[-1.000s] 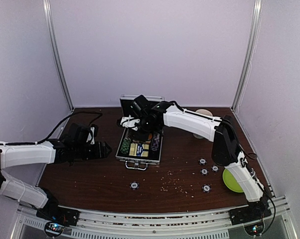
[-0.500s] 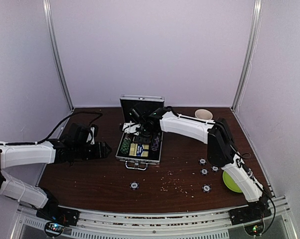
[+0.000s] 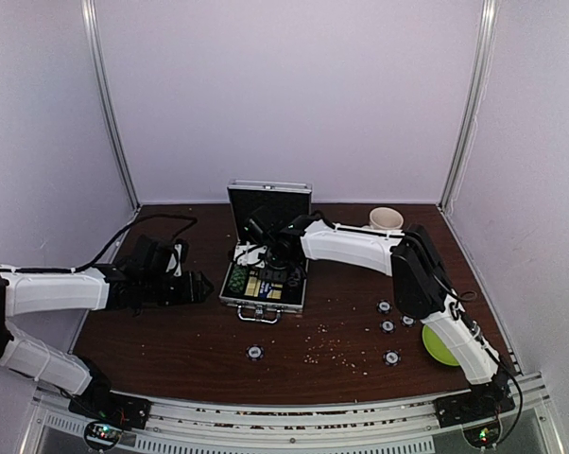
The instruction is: Pack up texas hold em set
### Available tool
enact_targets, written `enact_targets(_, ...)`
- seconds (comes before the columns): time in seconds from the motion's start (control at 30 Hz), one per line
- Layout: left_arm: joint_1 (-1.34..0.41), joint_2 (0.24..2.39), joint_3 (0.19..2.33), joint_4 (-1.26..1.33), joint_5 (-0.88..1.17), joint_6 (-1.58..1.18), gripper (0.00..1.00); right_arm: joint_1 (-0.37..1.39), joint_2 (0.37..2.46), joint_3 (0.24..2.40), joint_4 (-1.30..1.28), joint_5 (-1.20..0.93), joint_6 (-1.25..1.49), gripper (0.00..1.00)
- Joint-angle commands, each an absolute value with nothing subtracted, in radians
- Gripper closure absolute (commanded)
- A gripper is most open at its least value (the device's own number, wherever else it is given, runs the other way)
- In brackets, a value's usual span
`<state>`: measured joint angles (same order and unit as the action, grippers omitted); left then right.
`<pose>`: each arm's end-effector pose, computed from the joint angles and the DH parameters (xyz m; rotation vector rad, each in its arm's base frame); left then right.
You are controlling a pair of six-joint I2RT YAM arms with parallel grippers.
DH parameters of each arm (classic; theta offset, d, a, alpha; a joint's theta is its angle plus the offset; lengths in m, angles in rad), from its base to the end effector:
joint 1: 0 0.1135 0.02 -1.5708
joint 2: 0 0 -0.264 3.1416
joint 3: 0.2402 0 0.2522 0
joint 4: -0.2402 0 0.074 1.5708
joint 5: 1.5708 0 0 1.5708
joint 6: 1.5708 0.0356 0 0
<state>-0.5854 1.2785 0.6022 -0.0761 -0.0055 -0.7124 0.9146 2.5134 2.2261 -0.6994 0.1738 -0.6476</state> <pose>0.2106 -0.1394 0.1849 -0.1560 2.4080 -0.6271 0.3378 0.4286 0.1658 -1.7399 1.8494 -0.1176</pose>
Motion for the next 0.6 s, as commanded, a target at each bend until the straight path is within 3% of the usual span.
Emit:
enact_targets(0.0,-0.587,1.283,0.612,-0.036,0.001,-0.702,0.34,0.916,2.478,2.221,-0.731,0.221,-0.613,0.43)
enact_targets(0.33,-0.586,1.239,0.728,-0.226,-0.110,-0.561,0.34,0.914,2.170,2.074,-0.725,0.076,-0.577,0.39)
enact_targets(0.57,-0.592,1.222,0.788,-0.294,-0.027,-0.416,0.36,0.910,1.895,1.712,-0.724,-0.027,-0.560,0.36)
